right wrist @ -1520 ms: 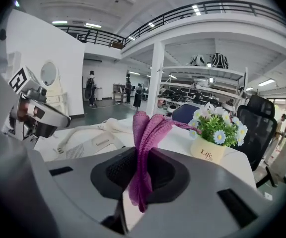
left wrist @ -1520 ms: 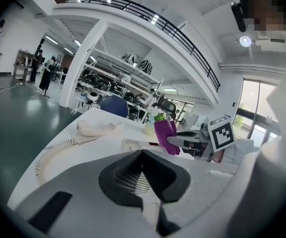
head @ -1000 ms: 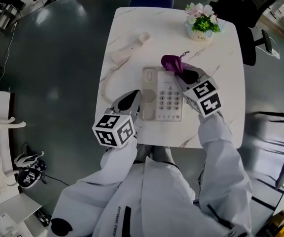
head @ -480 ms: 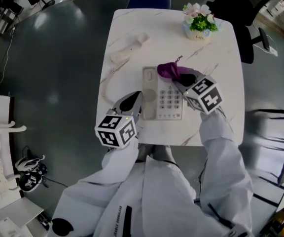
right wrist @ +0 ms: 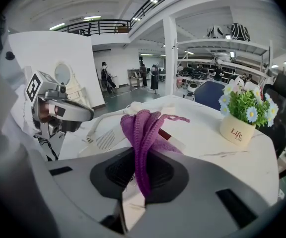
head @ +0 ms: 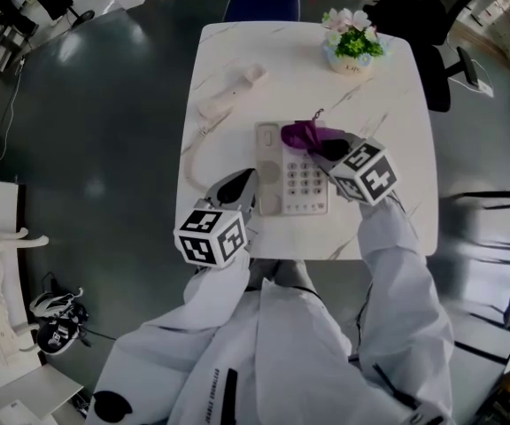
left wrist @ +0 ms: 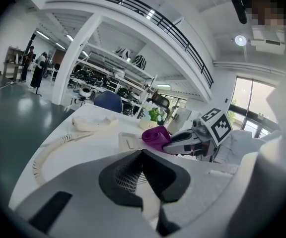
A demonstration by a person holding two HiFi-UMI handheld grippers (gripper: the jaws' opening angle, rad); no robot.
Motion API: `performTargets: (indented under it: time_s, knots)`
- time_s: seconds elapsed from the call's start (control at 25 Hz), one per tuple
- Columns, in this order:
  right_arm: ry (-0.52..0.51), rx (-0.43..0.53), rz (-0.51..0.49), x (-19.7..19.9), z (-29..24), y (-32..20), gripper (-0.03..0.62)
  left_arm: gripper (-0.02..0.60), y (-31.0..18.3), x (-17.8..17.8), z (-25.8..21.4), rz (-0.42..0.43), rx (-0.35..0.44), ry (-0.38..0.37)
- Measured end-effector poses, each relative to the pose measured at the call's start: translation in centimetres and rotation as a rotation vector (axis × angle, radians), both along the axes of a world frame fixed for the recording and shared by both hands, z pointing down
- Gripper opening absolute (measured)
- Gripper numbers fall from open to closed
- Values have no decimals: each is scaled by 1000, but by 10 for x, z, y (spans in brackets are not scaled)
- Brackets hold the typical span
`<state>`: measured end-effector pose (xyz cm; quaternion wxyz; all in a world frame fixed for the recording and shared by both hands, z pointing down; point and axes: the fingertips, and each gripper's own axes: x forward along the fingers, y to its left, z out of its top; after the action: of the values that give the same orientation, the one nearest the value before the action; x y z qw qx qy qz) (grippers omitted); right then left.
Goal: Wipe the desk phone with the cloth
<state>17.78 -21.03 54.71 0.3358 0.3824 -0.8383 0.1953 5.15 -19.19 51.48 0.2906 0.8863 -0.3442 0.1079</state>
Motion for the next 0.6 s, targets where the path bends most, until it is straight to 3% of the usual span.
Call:
performTargets:
  time_s: [0.6]
  knots:
    - [34,-39,4,-7,4,22,38,-2,9,-12,4,54,-3,-6]
